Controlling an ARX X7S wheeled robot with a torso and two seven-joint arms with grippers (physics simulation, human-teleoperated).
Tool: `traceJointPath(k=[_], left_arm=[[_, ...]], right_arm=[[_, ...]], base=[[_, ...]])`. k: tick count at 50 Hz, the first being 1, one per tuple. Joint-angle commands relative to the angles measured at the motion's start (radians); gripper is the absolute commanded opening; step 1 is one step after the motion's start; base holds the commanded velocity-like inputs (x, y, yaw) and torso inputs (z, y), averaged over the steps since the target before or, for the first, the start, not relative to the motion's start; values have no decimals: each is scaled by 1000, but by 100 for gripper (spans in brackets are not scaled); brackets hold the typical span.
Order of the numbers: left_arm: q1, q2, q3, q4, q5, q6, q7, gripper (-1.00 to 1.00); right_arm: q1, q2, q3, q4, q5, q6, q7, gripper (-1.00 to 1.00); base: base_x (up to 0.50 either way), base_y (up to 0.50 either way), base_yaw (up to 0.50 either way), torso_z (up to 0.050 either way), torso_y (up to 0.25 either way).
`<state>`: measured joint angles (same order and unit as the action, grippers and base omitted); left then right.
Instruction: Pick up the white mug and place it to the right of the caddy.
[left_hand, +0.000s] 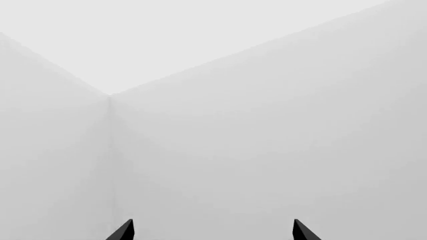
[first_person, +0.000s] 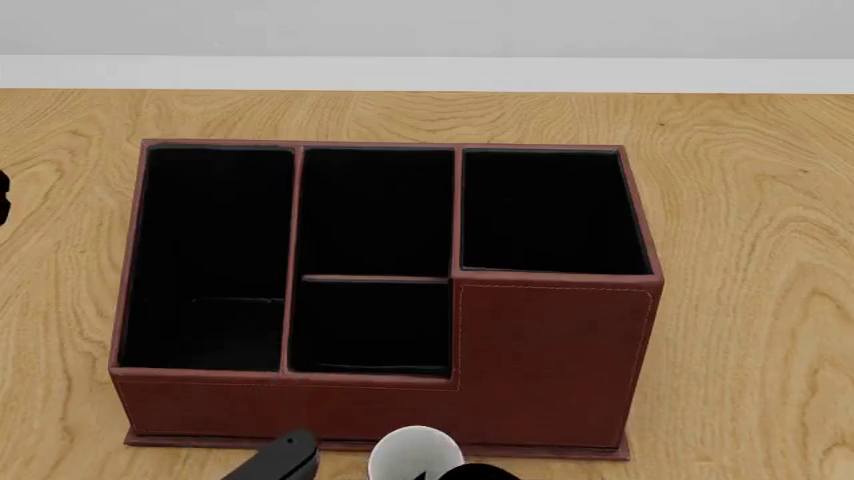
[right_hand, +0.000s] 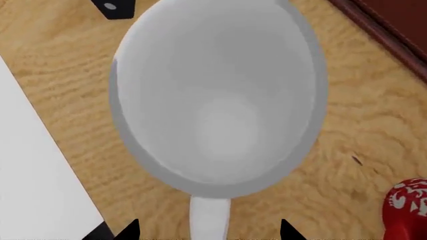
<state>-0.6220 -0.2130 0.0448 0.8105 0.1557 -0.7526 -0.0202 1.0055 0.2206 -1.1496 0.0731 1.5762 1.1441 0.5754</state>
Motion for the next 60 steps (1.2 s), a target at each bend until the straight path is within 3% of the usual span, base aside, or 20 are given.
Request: traceJointPath(k=[1, 17, 18, 41, 60], left_arm=[[4, -4, -1, 1, -5, 0, -6, 100], [15, -9, -4, -11, -15, 16, -16, 100], [16, -9, -3, -14, -15, 18, -17, 100], [25, -11, 3, -19, -27, 22, -29, 100], [9, -15, 20, 27, -26, -25, -33, 100]], right_arm=[[-5, -3, -13, 10, -9, -5, -11, 100], [-5, -6, -24, 16, -16, -12, -12, 100], [-4, -6, -25, 15, -18, -13, -11, -100], [5, 17, -24, -24, -38, -37, 28, -100], [20, 93, 35, -236, 88, -33, 200, -100]], base=[[0, 0, 0, 0, 0], [0, 0, 0, 0, 0], [0, 0, 0, 0, 0], [0, 0, 0, 0, 0], [0, 0, 0, 0, 0]])
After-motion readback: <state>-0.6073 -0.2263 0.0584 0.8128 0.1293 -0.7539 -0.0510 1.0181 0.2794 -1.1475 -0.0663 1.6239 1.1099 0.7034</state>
